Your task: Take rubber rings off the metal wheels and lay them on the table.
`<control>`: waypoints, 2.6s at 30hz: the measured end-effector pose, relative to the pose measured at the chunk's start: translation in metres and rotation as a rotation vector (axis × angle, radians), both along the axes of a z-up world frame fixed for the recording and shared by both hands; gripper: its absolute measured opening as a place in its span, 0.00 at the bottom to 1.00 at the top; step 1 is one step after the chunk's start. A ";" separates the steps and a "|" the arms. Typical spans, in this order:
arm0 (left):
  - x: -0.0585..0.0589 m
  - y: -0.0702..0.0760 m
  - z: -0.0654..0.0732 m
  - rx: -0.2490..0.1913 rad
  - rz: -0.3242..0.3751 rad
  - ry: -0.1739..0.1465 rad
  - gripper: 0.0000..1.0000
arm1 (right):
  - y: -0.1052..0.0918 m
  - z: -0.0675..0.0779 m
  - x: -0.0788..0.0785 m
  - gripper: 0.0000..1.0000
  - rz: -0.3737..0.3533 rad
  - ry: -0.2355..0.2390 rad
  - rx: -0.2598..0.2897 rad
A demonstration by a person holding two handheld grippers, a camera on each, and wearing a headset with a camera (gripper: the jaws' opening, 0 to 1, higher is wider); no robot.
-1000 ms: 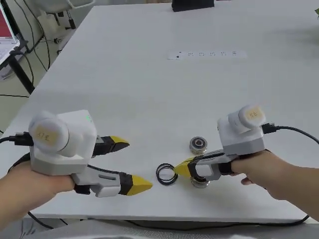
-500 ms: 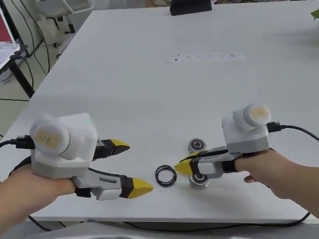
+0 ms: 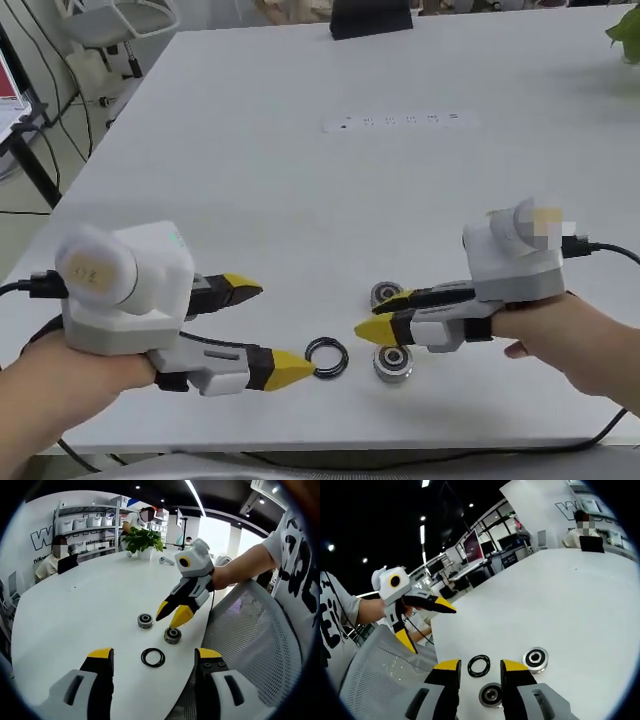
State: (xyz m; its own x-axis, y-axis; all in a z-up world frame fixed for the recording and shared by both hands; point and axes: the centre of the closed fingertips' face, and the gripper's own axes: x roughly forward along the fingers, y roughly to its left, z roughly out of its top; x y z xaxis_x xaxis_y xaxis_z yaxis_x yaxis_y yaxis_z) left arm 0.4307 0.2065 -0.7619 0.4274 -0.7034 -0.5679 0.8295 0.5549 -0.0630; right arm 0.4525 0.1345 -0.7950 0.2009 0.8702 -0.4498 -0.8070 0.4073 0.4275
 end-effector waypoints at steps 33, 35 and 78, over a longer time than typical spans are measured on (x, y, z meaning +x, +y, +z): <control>-0.010 -0.006 0.012 -0.023 0.071 -0.028 0.70 | -0.087 0.028 -0.033 0.62 -0.048 -0.256 -0.192; -0.012 -0.006 0.010 -0.015 0.071 -0.028 0.70 | -0.090 0.027 -0.035 0.62 -0.050 -0.259 -0.196; -0.013 0.014 0.002 0.034 0.197 -0.057 0.74 | -0.111 0.039 -0.044 0.63 -0.174 -0.300 -0.196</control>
State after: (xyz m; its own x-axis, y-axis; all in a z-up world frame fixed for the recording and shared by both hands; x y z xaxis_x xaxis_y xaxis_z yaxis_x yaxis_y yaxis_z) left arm 0.4182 0.2203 -0.7595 0.5868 -0.5840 -0.5609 0.7066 0.7076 0.0025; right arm 0.4084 0.0234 -0.7557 0.4855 0.7148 -0.5033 -0.7958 0.5997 0.0840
